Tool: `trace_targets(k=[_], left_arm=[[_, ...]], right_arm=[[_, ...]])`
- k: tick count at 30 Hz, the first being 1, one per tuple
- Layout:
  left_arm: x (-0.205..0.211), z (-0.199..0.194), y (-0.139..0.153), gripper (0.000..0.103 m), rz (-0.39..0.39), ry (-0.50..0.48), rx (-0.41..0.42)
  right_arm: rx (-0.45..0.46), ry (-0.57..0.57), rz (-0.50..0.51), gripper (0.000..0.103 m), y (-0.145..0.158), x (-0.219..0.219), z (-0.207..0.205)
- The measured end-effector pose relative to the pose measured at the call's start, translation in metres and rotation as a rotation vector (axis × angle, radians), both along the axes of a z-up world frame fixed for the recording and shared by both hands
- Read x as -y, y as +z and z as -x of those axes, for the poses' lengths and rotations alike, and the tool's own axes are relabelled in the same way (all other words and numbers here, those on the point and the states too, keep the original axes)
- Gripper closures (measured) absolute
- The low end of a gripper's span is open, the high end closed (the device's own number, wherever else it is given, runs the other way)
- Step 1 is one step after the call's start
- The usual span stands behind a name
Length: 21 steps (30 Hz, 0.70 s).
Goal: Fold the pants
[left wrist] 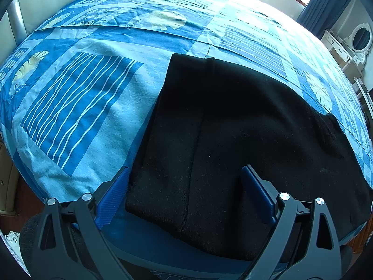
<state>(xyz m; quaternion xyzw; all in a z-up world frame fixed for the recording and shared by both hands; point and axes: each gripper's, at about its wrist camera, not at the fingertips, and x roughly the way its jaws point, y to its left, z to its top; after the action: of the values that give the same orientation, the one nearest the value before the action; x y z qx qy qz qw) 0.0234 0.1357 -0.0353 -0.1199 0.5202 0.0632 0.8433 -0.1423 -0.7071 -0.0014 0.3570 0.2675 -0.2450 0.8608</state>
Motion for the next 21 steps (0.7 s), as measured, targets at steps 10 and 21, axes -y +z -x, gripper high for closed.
trace_targets(k=[10, 21], left_arm=[[-0.001, -0.002, -0.003, 0.008, -0.003, 0.037, -0.004], [-0.002, -0.007, -0.005, 0.004, -0.018, 0.044, -0.014]], right_arm=[[-0.318, 0.241, 0.094, 0.051, -0.027, -0.006, -0.090], [-0.155, 0.164, 0.064, 0.087, -0.017, 0.002, -0.077]])
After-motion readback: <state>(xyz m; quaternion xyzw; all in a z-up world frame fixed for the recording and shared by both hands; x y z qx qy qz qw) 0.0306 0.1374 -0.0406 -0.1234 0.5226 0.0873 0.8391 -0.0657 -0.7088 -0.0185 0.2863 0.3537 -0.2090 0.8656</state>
